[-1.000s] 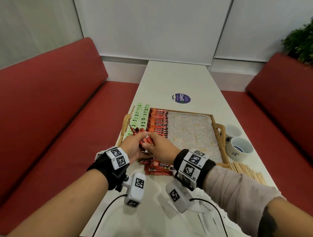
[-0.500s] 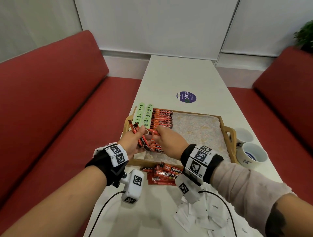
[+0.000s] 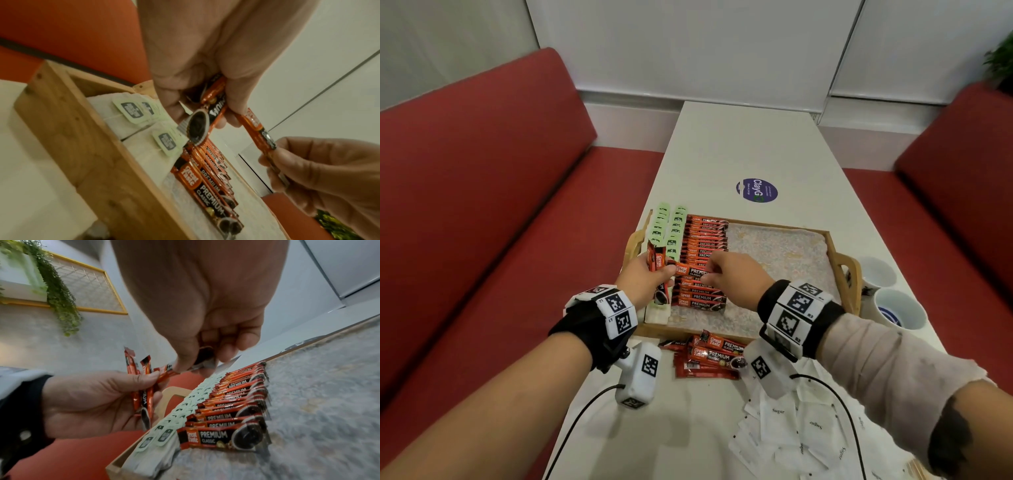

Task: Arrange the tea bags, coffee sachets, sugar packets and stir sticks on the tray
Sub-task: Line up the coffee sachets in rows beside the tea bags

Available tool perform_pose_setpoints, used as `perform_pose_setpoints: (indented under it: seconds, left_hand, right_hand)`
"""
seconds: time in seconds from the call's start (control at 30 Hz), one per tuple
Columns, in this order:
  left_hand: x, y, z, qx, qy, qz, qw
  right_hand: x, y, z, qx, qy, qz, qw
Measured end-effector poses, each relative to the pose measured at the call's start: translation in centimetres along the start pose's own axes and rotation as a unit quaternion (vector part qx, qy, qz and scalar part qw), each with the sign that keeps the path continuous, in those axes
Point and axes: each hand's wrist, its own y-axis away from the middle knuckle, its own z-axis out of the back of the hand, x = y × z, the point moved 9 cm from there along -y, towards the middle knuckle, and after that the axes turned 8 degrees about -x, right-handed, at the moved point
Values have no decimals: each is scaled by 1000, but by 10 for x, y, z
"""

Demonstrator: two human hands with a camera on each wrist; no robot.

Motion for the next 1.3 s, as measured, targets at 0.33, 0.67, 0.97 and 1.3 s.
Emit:
perform_pose_setpoints:
  seconds: [0.33,0.67,0.97,1.3]
  left_hand:
    - [2,-2,5,-28,10,-5,1000]
    - [10,3,1,-16,36,22,999]
    - [21,5,-4,27,-10,47,999]
    - [39,7,-15,76,-22,114,990]
  right_hand:
    - [-29,6,-7,53,26,-44,997]
    - [-28,11,-35,65,66,-50,994]
    - [-25,10,-34,65,109,-44,991]
    - [-24,7,-39,56,128,-42,989]
